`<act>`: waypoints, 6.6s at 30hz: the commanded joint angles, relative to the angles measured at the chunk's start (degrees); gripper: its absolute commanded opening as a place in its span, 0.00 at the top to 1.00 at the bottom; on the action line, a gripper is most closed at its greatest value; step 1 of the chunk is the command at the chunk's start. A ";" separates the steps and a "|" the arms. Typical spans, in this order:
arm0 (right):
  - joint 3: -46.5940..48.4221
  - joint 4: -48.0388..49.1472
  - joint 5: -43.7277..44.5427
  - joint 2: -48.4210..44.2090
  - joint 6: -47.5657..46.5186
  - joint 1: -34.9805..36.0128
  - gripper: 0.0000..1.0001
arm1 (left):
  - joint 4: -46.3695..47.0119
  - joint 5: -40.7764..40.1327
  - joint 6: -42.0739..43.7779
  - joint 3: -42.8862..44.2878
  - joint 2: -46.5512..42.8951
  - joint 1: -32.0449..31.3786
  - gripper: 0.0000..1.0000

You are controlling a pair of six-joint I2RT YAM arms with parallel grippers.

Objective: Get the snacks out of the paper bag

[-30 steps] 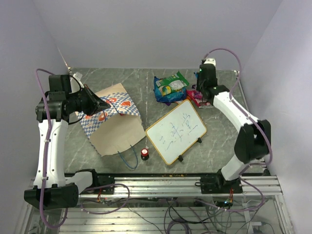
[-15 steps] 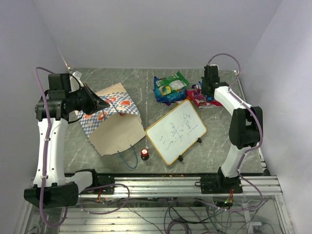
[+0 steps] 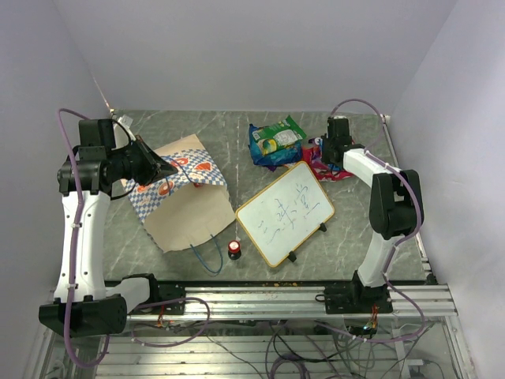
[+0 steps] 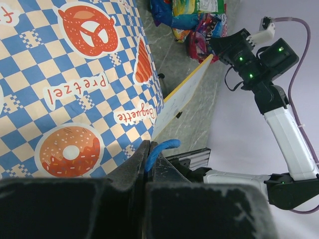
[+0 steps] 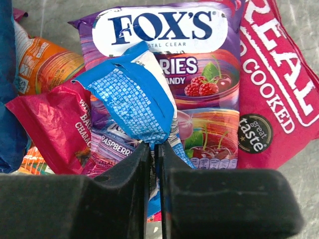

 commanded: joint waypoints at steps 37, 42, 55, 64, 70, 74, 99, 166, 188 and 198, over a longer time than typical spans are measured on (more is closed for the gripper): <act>-2.42 -5.98 -11.76 -29.59 3.38 26.02 0.45 | 4.57 4.15 -5.30 -2.89 -5.12 -0.36 0.93; -2.70 -0.99 -10.62 -32.28 -2.33 41.42 0.44 | 6.69 4.09 -6.97 -3.91 -5.61 -0.36 0.93; -3.25 7.54 -1.25 -22.50 -16.64 67.54 0.43 | 7.58 4.27 -6.28 -4.17 -5.70 -0.36 0.93; -2.87 11.71 9.64 -15.66 -18.34 69.99 0.44 | 8.12 6.54 -5.01 -4.41 -5.90 -0.38 0.93; -10.19 23.50 14.65 -15.77 -20.16 69.79 0.37 | 8.16 6.38 -5.33 -1.34 -4.88 -0.38 0.93; -15.49 31.94 11.84 -14.18 -28.94 68.29 0.33 | 9.77 5.49 -7.45 -2.31 -5.83 -0.37 0.93; 13.23 41.06 20.85 25.09 -38.88 56.01 0.23 | 4.70 6.75 -6.88 2.73 -2.95 -0.37 0.93; 8.47 22.40 8.38 7.80 -24.73 59.29 1.00 | 0.69 2.09 -1.90 9.38 4.57 2.70 0.93; 2.92 7.43 4.16 -10.27 -22.92 58.60 1.00 | -11.15 -13.09 6.98 18.39 12.23 6.61 0.93; 9.38 8.27 9.57 -23.21 -20.37 58.53 1.00 | -22.10 -35.74 13.05 28.44 23.18 8.84 0.93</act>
